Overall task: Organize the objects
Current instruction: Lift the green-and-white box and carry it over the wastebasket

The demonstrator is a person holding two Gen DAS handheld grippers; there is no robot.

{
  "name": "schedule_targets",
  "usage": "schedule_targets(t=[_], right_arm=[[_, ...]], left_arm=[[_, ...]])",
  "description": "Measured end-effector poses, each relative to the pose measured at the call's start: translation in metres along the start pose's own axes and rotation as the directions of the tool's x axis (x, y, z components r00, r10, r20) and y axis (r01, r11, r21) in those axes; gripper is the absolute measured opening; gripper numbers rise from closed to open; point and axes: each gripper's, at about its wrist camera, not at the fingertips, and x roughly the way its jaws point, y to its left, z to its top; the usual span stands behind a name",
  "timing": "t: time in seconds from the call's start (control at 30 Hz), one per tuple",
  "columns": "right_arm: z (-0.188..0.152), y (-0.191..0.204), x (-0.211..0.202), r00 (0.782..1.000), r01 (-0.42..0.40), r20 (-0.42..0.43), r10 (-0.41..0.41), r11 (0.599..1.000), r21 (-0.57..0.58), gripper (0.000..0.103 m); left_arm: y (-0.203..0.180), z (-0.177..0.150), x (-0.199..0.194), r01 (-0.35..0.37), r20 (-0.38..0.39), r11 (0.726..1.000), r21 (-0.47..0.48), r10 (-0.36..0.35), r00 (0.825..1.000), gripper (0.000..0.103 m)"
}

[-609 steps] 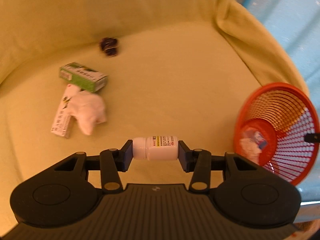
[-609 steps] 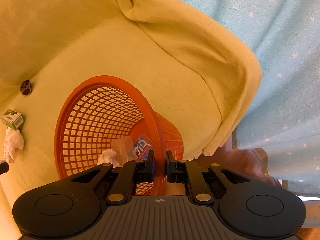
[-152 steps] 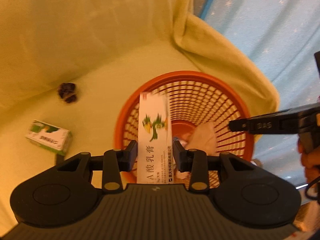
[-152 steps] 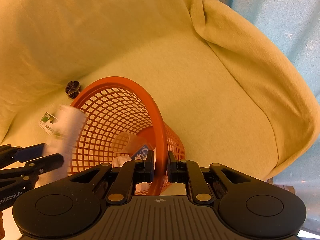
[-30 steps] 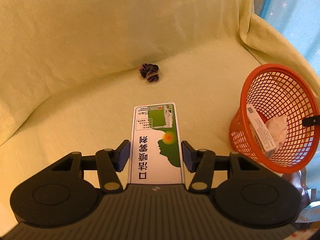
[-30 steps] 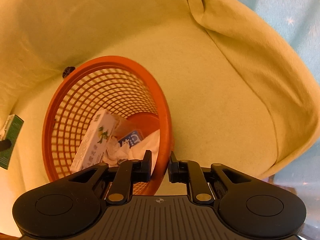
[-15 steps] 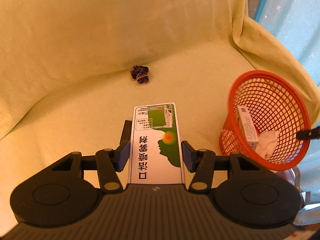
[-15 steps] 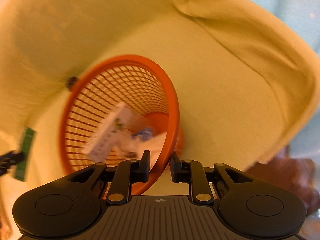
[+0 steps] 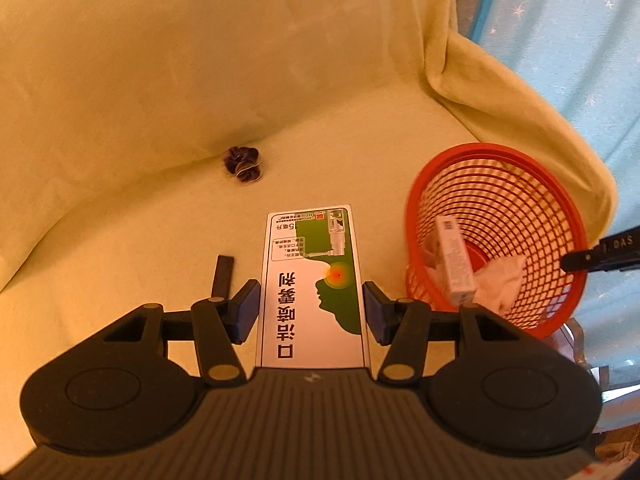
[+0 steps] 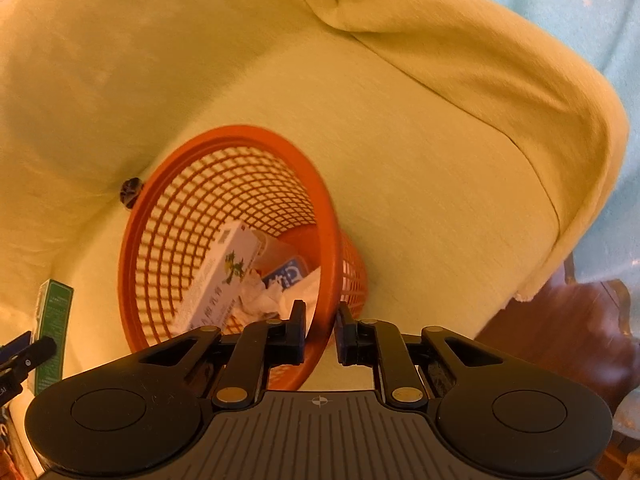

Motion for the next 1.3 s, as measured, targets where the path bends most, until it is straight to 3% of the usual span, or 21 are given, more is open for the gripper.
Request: schedule_targets(t=[0.33,1.3], right_arm=[[0.006,0.029,0.004,1.0,0.019,0.027,-0.017,0.996,-0.082,0.008],[0.012,0.038,0.008,0.999,0.038,0.025,-0.034,0.985,-0.169,0.008]], left_arm=[[-0.015,0.009,-0.001,0.049,0.013,0.999,0.024,-0.049,0.999,0.05],[-0.043,0.021,0.015,0.113,-0.019,0.992,0.063,-0.112,0.994,0.05]])
